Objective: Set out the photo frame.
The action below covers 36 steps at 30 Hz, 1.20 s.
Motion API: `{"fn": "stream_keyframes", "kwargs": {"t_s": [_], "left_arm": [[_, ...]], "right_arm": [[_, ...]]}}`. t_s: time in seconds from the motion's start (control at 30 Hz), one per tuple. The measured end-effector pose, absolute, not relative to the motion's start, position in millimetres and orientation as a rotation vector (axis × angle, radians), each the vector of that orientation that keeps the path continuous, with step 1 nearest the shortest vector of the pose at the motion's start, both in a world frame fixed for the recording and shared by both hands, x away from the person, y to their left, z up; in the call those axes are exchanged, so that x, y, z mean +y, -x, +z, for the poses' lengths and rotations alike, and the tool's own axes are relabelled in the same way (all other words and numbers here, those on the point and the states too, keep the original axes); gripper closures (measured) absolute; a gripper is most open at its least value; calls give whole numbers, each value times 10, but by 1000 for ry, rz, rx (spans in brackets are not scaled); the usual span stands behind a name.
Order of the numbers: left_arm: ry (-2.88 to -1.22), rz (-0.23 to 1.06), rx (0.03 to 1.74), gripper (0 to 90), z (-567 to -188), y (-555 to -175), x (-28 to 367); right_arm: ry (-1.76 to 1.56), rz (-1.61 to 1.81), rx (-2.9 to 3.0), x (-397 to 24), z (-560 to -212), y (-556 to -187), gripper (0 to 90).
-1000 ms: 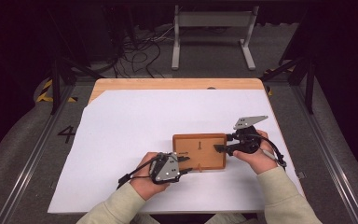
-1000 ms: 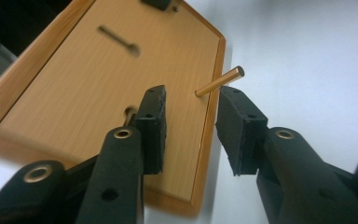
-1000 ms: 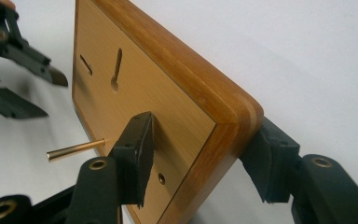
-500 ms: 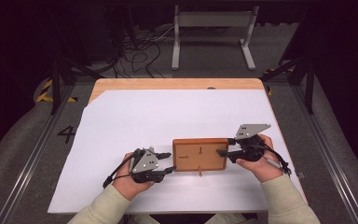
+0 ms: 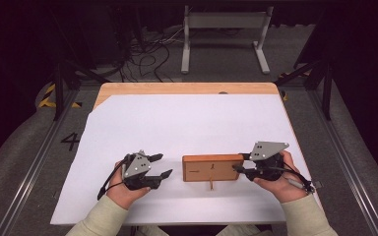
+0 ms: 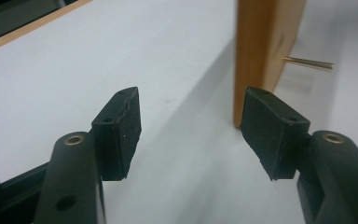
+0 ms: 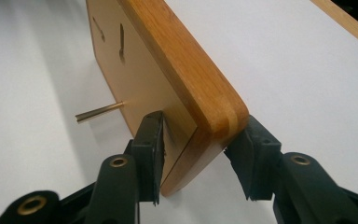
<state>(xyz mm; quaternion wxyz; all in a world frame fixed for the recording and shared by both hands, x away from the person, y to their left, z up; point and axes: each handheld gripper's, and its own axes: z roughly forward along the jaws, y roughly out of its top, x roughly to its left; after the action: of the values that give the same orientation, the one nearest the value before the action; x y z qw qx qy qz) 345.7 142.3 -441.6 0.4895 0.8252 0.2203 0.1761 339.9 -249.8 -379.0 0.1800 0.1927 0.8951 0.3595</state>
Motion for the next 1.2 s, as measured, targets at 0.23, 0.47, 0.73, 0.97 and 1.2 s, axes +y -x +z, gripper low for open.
{"fn": "stream_keyframes", "kwargs": {"t_s": [0.23,0.47,0.73,0.97,1.2], "left_arm": [[-1986,411,578,355,-4467,-3507,1471],[-1974,411,611,285,-4480,-3554,1502],[-1969,368,669,234,-4483,-3582,1520],[-1981,340,683,266,-4487,-3587,1517],[-2025,391,695,219,-4489,-3605,1545]], "right_arm": [[-508,977,2542,-2495,-3765,-3297,612],[-470,959,2564,-2505,-3743,-3177,644],[-418,933,2601,-2506,-3745,-3084,636],[-391,945,2627,-2538,-3773,-3028,629],[-475,948,2610,-2588,-3781,-3040,527]]}}
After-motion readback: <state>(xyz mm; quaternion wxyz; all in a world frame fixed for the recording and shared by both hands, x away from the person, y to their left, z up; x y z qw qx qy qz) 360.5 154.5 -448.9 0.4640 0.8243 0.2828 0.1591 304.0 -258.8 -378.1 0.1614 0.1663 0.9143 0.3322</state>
